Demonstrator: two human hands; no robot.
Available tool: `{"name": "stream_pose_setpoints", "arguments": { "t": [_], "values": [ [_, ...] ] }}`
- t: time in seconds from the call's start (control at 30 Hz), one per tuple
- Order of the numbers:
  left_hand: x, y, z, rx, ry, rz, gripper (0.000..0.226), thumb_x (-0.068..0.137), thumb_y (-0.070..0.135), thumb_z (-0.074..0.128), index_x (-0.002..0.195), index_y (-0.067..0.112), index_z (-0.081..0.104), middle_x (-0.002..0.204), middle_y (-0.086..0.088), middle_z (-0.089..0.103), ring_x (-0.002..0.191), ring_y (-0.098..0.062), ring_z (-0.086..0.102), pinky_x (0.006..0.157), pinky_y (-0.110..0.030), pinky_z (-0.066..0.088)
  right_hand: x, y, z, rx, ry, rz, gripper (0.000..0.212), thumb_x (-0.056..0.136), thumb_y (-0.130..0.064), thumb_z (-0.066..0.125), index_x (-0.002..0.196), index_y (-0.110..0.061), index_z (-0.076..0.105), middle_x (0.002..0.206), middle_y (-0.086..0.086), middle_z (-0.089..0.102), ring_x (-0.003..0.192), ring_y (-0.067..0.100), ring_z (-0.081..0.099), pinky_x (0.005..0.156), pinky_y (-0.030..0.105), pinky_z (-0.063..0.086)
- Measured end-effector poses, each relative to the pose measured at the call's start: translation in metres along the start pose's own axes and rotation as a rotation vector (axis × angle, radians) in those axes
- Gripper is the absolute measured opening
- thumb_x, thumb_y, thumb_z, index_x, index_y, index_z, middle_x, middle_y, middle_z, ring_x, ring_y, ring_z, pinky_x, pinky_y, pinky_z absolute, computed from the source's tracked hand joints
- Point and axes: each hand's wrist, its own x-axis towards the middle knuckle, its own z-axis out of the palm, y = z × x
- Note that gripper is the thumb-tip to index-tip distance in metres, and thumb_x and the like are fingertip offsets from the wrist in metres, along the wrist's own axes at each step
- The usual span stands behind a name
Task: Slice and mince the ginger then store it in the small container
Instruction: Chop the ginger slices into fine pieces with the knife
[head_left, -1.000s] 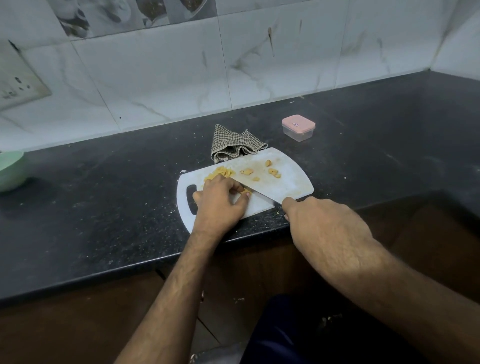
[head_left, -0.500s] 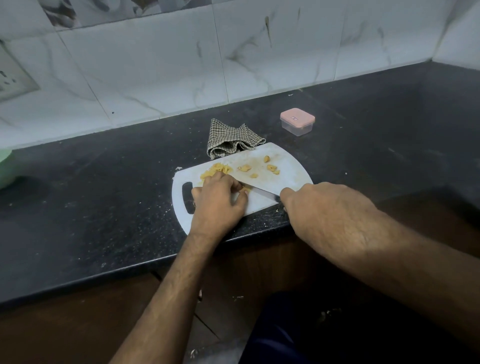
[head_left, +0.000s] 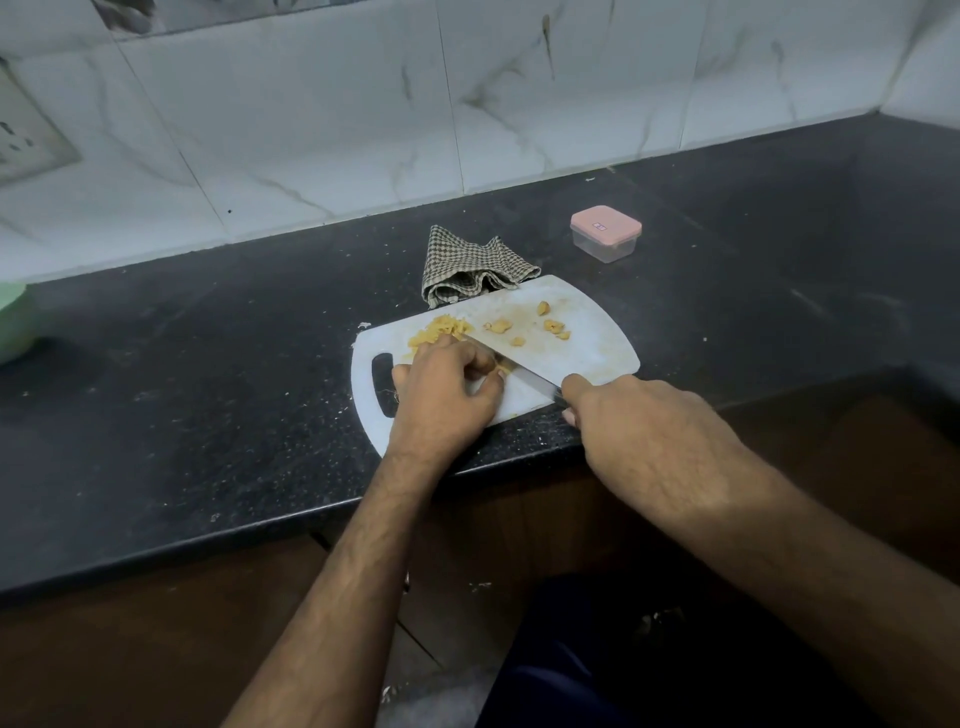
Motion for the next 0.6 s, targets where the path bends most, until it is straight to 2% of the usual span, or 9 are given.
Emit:
{"name": "stream_pose_setpoints", "arguments": {
  "t": [0.13,0.27,0.33,0.43,0.53,0.6],
  "values": [
    [0.001,0.003,0.001,0.028,0.021,-0.012,0.013,0.09,0.037,0.069,0.079,0.034,0.062,0.096,0.014,0.06,0.101,-0.013,0.053,0.086,-0.035,0.022,-0.011,0.0,-0.008,-0.048,-0.002,0.01,0.014,0.103,-0.017,0.046,0.115,-0.02,0.042,0.075,-0.001,0.041,0.076,0.025,0.049,0.072,0.043,0.053],
    [0.001,0.002,0.001,0.04,0.023,-0.007,0.009,0.09,0.037,0.068,0.085,0.033,0.063,0.1,0.011,0.061,0.103,-0.014,0.053,0.088,-0.035,0.022,-0.022,-0.005,-0.025,-0.132,-0.054,0.035,0.017,0.104,-0.02,0.044,0.121,-0.02,0.043,0.078,-0.002,0.037,0.076,0.021,0.04,0.069,0.035,0.039],
    [0.001,0.001,0.002,0.037,0.021,-0.001,0.009,0.091,0.037,0.068,0.086,0.031,0.064,0.101,0.011,0.061,0.103,-0.014,0.053,0.087,-0.035,0.022,-0.028,-0.008,-0.031,-0.176,-0.064,0.026,0.021,0.106,-0.02,0.041,0.126,-0.019,0.044,0.083,-0.001,0.036,0.08,0.021,0.04,0.071,0.033,0.038],
    [0.001,0.001,0.002,-0.001,0.029,-0.009,0.01,0.091,0.037,0.07,0.086,0.028,0.069,0.097,0.014,0.061,0.101,-0.013,0.054,0.089,-0.037,0.025,-0.034,-0.013,-0.042,-0.213,-0.116,0.023,0.024,0.107,-0.016,0.037,0.13,-0.016,0.043,0.077,-0.001,0.03,0.082,0.02,0.039,0.073,0.031,0.036],
    [0.003,-0.003,0.001,-0.064,0.048,-0.032,0.012,0.09,0.034,0.074,0.084,0.024,0.074,0.089,0.016,0.063,0.096,-0.01,0.055,0.097,-0.04,0.032,-0.032,-0.017,-0.045,-0.197,-0.151,0.022,0.025,0.106,-0.013,0.038,0.131,-0.014,0.043,0.074,-0.001,0.028,0.084,0.02,0.041,0.073,0.031,0.039],
    [0.004,-0.004,0.001,-0.094,0.053,-0.042,0.012,0.088,0.034,0.076,0.083,0.023,0.076,0.09,0.015,0.067,0.097,-0.01,0.058,0.101,-0.04,0.033,-0.031,-0.018,-0.045,-0.175,-0.162,0.011,0.026,0.105,-0.011,0.04,0.131,-0.015,0.042,0.075,-0.001,0.03,0.085,0.021,0.044,0.069,0.03,0.043]
  ]
}}
